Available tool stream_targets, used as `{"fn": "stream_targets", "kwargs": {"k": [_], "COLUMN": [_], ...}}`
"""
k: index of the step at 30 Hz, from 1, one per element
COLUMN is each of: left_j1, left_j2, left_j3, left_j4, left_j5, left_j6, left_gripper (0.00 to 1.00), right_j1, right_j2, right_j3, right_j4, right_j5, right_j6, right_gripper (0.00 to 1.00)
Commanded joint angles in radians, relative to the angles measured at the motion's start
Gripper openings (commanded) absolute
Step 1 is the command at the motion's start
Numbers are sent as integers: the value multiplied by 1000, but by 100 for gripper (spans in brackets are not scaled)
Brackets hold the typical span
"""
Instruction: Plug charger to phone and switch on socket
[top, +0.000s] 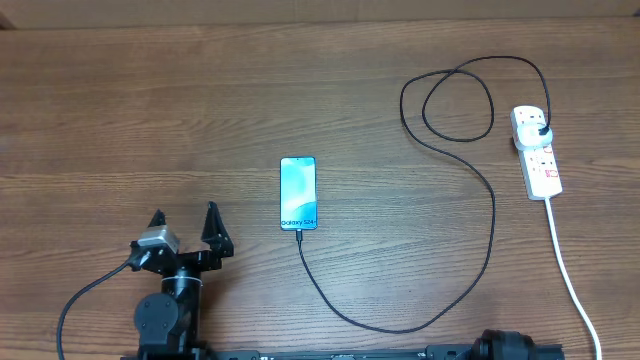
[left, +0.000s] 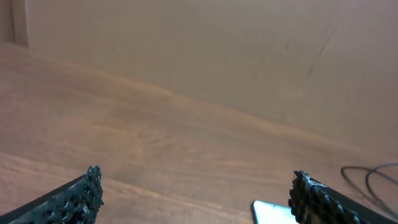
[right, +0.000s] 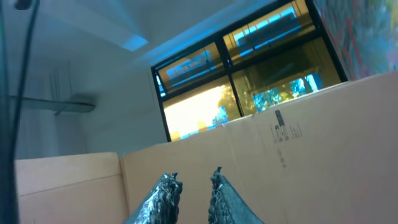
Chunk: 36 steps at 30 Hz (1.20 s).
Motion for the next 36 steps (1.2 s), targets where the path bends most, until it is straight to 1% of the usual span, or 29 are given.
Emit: {"fn": "stream_targets", "kwargs": {"k": [1,10,36], "left_j1": [11,11,17], "left_j2": [-6,-5,-8], "left_j3": [-23,-23,-23], "left_j4": [11,-16,-15], "left_j5": [6,5,5], "left_j6": [5,5,5], "left_gripper": [100,100,100], "right_j1": [5,5,11], "right_j2": [-15,-19,-19], "right_j3": [-3,-3,-4], "right_j4": [0,0,-16], "right_j5": [-5,3,3], "right_j6": [-8,-15,-15], "right_gripper": [21,25,25]}}
